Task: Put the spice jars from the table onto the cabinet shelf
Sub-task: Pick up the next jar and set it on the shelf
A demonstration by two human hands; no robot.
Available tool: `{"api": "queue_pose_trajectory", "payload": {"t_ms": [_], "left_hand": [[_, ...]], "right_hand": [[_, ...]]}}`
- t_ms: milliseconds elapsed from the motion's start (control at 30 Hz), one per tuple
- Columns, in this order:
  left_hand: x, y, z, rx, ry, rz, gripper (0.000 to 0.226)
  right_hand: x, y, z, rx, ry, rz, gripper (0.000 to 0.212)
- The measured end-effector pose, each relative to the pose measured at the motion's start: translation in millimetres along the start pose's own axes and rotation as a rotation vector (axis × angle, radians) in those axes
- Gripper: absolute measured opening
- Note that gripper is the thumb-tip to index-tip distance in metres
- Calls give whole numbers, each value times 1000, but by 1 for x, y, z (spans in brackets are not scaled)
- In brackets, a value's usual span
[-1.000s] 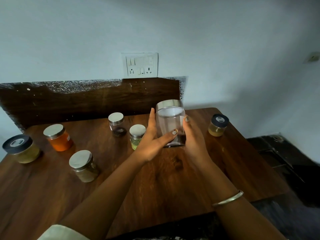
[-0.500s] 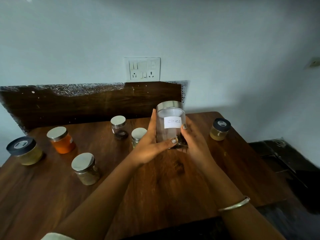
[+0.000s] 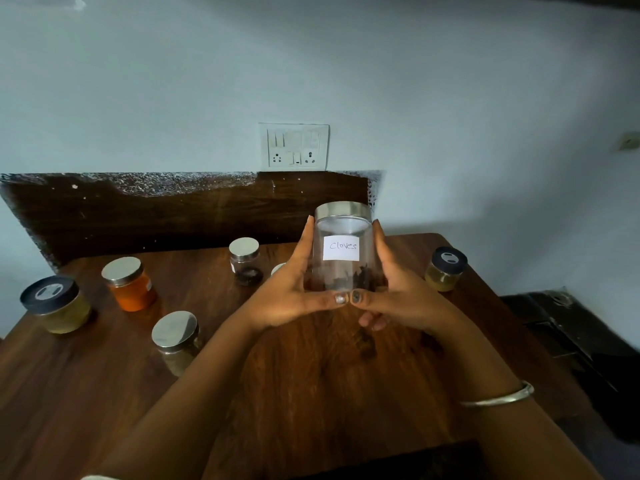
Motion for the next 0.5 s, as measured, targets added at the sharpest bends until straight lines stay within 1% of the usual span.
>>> {"api": "queue_pose_trajectory", "payload": {"t_ms": [67, 133, 233, 333, 433, 500], "left_hand": [[-11, 4, 2, -6, -41, -78, 120], [-25, 6, 3, -8, -63, -185, 119], [-44, 9, 7, -11, -73, -230, 117], [-67, 17, 14, -2, -53, -255, 116], [-102, 30, 20, 27, -13, -376, 117], [-126, 41, 22, 36, 12, -440, 118]], "right_hand": [[3, -7, -2, -8, 26, 50, 118], [8, -15, -5, -24, 51, 112, 119], [21, -30, -12, -62, 58, 164, 118], [36, -50, -22, -104, 53, 197, 116], [49, -76, -40, -142, 82, 272, 115], [55, -93, -56, -162, 88, 279, 117]]}}
Point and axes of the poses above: each hand's wrist, its own z-axis away from the middle knuckle, its own x-axis out of the palm, y = z × x, the point moved 8 cm from there along -z, towards the middle knuckle, and after that the axes turned 9 degrees about x, right-handed, at the moved point
